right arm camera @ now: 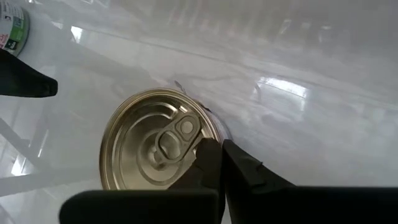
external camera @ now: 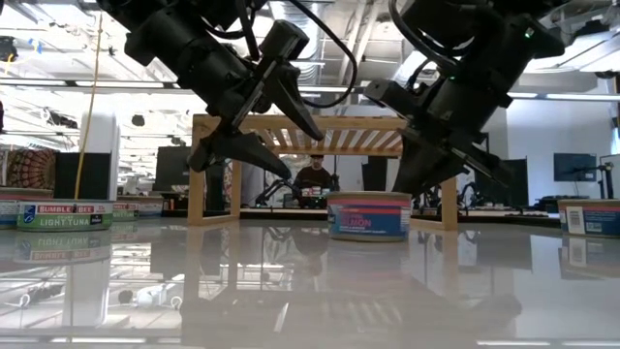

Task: Stack canned seafood by type on shelf
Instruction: Put the blue tuna can on the shelf

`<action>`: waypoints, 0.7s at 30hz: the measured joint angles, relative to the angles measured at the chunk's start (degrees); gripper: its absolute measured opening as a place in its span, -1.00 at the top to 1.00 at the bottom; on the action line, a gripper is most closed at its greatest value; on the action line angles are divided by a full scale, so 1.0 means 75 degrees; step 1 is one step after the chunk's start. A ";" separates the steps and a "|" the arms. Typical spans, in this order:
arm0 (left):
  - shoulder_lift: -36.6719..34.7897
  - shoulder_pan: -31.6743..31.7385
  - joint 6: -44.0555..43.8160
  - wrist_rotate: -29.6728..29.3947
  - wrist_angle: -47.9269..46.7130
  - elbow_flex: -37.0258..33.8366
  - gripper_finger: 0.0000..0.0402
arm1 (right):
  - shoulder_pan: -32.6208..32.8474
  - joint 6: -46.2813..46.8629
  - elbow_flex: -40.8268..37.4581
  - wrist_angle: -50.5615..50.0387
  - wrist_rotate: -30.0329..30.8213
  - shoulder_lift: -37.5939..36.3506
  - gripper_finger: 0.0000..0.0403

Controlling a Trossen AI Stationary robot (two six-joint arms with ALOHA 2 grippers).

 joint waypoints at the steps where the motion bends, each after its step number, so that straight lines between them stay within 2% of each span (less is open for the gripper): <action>1: 0.0000 0.0000 0.0000 0.0000 0.0010 0.0000 -0.20 | 0.0003 0.0002 0.0000 -0.0011 0.0000 0.0000 0.87; 13: 0.0167 -0.0015 -0.0223 0.0025 0.0197 0.0003 -0.20 | 0.0012 -0.0085 -0.0003 -0.0061 0.0067 0.0003 0.89; 21: 0.1371 -0.0058 -0.1386 0.0843 0.1856 0.0006 -0.20 | 0.0030 -0.0128 -0.0006 -0.0079 0.0106 0.0003 0.89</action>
